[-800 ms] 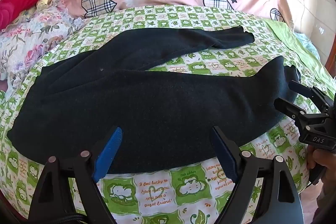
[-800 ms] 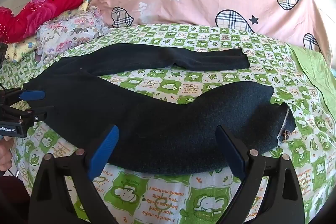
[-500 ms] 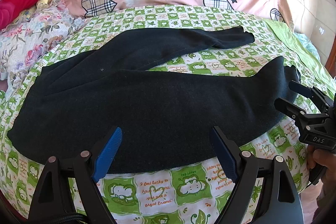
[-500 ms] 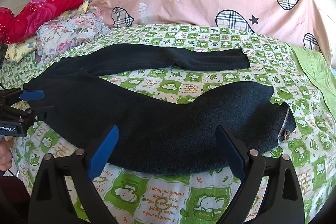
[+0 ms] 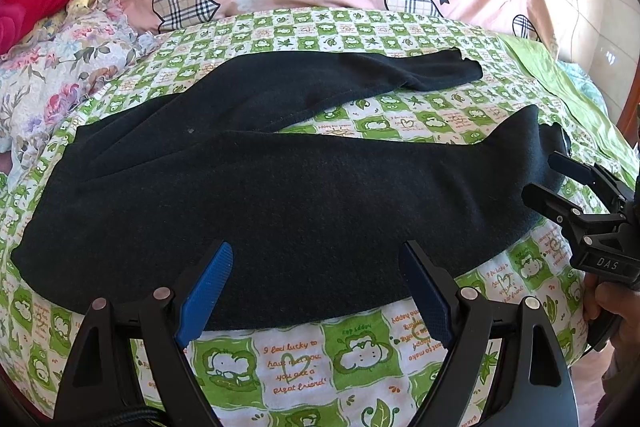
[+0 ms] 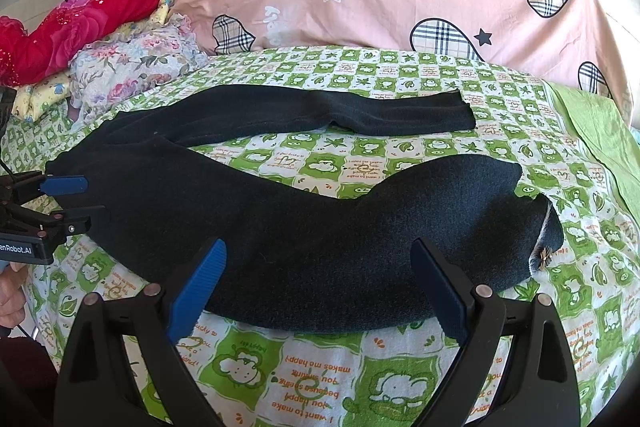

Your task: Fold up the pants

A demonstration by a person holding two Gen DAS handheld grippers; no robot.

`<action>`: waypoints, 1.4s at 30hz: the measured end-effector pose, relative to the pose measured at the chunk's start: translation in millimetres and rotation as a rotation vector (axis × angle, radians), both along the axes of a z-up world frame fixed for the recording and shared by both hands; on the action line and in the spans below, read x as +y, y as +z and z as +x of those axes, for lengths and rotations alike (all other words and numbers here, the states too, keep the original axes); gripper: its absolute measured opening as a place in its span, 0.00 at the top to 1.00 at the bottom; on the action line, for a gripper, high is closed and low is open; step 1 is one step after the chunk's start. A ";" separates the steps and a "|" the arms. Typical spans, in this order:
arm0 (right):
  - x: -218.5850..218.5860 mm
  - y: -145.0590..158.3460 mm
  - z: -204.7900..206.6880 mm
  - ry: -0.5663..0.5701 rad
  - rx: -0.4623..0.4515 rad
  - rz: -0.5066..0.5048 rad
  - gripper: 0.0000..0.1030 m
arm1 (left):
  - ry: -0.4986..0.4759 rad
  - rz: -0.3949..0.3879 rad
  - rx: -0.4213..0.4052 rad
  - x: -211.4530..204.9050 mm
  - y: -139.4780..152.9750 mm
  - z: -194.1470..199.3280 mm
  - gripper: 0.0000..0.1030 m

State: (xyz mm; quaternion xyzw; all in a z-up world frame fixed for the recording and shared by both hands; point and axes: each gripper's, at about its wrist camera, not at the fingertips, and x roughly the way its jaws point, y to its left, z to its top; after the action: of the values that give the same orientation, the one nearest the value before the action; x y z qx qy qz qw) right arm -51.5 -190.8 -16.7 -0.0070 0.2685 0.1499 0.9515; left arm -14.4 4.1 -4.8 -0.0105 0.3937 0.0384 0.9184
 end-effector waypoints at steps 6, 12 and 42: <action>-1.1 -0.3 -1.3 -0.001 -0.004 0.006 0.09 | -0.005 -0.001 0.003 -0.2 -0.1 1.2 0.17; -7.0 6.7 -3.9 0.000 -0.016 0.044 0.09 | -0.017 -0.007 0.008 -0.6 1.2 4.3 0.17; -158.8 -19.7 26.4 -0.420 0.201 0.542 0.57 | -0.650 -0.064 0.209 -170.6 28.5 188.5 0.16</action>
State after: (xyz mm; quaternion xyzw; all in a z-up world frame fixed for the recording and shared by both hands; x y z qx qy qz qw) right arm -25.1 -349.6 -36.4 0.3159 0.3068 0.0165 0.8977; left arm 174.1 -166.6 23.7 0.0908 0.4697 -0.2675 0.8364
